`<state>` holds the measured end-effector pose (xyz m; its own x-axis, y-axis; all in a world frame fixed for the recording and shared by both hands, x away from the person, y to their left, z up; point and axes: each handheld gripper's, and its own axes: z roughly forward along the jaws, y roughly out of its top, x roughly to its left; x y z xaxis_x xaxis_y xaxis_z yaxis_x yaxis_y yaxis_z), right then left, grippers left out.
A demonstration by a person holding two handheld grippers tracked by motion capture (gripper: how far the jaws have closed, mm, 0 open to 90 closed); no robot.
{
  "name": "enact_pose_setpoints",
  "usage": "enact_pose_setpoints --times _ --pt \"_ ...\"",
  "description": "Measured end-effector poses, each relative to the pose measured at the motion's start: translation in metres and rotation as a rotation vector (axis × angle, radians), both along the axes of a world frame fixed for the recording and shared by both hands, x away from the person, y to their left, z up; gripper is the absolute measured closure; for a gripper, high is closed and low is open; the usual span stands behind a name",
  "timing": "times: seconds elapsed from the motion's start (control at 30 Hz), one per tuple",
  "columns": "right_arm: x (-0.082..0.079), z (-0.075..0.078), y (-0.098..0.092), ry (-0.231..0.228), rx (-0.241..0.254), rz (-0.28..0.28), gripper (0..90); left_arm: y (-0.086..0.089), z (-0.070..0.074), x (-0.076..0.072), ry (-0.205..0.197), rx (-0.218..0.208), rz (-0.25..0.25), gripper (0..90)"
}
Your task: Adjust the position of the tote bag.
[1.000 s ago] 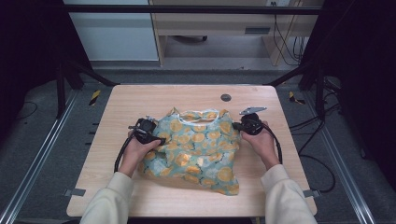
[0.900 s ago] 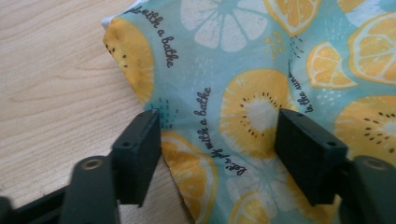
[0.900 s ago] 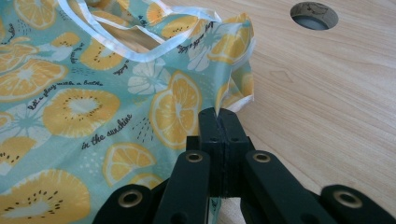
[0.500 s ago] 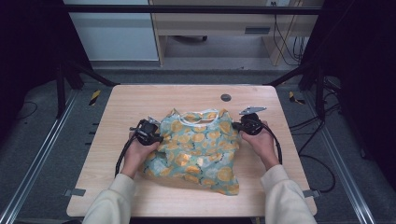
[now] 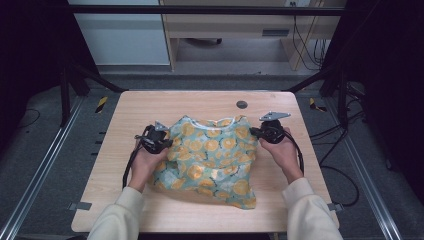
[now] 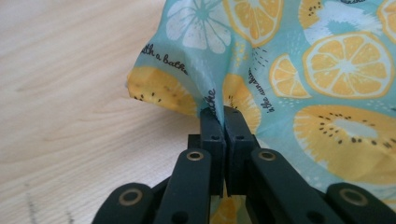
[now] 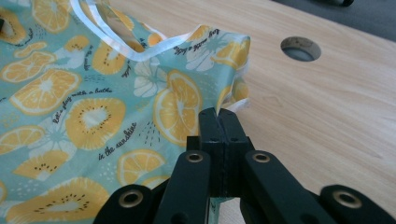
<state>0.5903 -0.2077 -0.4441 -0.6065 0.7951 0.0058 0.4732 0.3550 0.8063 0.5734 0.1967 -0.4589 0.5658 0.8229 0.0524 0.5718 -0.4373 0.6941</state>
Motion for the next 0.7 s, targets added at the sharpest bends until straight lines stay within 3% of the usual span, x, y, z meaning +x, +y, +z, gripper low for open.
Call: enact_pose_setpoints --times 0.3,0.7 --pt "-0.013 0.026 -0.008 -0.072 0.025 -0.009 90.0 0.003 0.025 -0.007 -0.070 -0.014 -0.006 90.0" --pt "-0.025 0.051 -0.012 -0.146 0.030 -0.016 90.0 0.005 0.046 -0.014 -0.145 -0.032 -0.013 90.0"
